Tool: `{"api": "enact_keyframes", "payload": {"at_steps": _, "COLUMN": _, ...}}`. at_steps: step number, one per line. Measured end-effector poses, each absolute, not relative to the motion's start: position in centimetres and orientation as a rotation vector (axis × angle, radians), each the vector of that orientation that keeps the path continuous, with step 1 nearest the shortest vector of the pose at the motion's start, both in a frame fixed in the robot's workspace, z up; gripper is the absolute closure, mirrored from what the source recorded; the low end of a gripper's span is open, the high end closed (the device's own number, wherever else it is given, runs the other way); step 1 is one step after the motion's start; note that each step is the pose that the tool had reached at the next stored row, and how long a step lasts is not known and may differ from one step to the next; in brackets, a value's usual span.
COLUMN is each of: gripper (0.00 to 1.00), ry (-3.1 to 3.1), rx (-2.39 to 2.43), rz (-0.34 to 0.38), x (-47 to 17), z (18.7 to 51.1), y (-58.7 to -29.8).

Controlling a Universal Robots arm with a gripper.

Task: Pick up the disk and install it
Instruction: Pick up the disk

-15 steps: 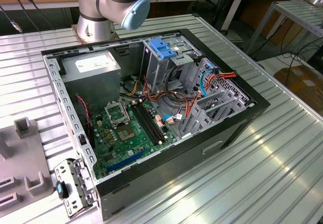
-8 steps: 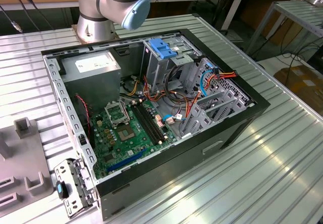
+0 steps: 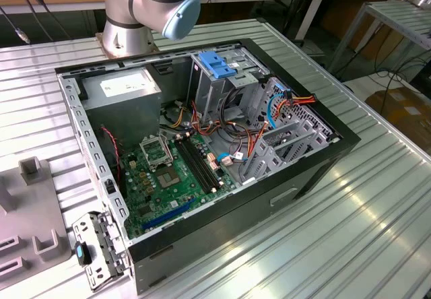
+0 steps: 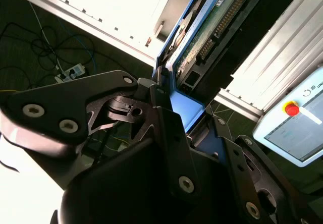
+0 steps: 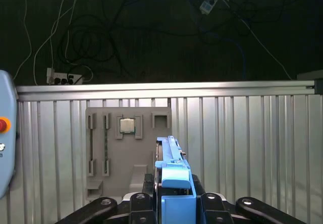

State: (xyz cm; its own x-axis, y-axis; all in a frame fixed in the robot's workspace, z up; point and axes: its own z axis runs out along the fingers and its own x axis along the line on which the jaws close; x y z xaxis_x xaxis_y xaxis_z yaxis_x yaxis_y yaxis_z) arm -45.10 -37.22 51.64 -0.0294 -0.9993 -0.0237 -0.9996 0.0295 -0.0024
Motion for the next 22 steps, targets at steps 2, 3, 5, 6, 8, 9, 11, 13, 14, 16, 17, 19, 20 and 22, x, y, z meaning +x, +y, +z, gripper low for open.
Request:
{"api": "enact_keyframes", "payload": {"at_steps": 2, "gripper": 0.63, "ry": 2.241, "rx": -2.176, "rz": 0.023, "x": -45.05, "z": 51.65, "y": -37.22}}
{"api": "enact_keyframes", "payload": {"at_steps": 3, "gripper": 0.63, "ry": 2.240, "rx": -2.175, "rz": 0.023, "x": -45.02, "z": 51.65, "y": -37.22}}
{"api": "enact_keyframes", "payload": {"at_steps": 5, "gripper": 0.63, "ry": 2.240, "rx": -2.175, "rz": 0.023, "x": -44.97, "z": 51.64, "y": -37.22}}
{"api": "enact_keyframes", "payload": {"at_steps": 6, "gripper": 0.63, "ry": 2.240, "rx": -2.175, "rz": 0.023, "x": -44.92, "z": 51.65, "y": -37.22}}
{"api": "enact_keyframes", "payload": {"at_steps": 8, "gripper": 0.63, "ry": 2.240, "rx": -2.175, "rz": 0.023, "x": -44.80, "z": 51.64, "y": -37.22}}
{"api": "enact_keyframes", "payload": {"at_steps": 9, "gripper": 0.63, "ry": 2.241, "rx": -2.176, "rz": 0.023, "x": -44.74, "z": 51.65, "y": -37.22}}
{"api": "enact_keyframes", "payload": {"at_steps": 11, "gripper": 0.63, "ry": 2.241, "rx": -2.175, "rz": 0.023, "x": -44.69, "z": 51.65, "y": -37.22}}
{"api": "enact_keyframes", "payload": {"at_steps": 13, "gripper": 0.63, "ry": 2.240, "rx": -2.175, "rz": 0.023, "x": -44.63, "z": 51.65, "y": -37.22}}
{"api": "enact_keyframes", "payload": {"at_steps": 14, "gripper": 0.63, "ry": 2.241, "rx": -2.175, "rz": 0.023, "x": -44.61, "z": 51.65, "y": -37.22}}
{"api": "enact_keyframes", "payload": {"at_steps": 16, "gripper": 0.63, "ry": 2.241, "rx": -2.175, "rz": 0.023, "x": -44.55, "z": 51.65, "y": -37.22}}
{"api": "enact_keyframes", "payload": {"at_steps": 17, "gripper": 0.63, "ry": 2.241, "rx": -2.175, "rz": 0.023, "x": -44.52, "z": 51.65, "y": -37.22}}
{"api": "enact_keyframes", "payload": {"at_steps": 19, "gripper": 0.63, "ry": 2.240, "rx": -2.175, "rz": 0.023, "x": -44.46, "z": 51.64, "y": -37.22}}
{"api": "enact_keyframes", "payload": {"at_steps": 20, "gripper": 0.63, "ry": 2.240, "rx": -2.175, "rz": 0.023, "x": -44.43, "z": 51.65, "y": -37.22}}
{"api": "enact_keyframes", "payload": {"at_steps": 22, "gripper": 0.63, "ry": 2.240, "rx": -2.175, "rz": 0.023, "x": -44.35, "z": 51.65, "y": -37.22}}
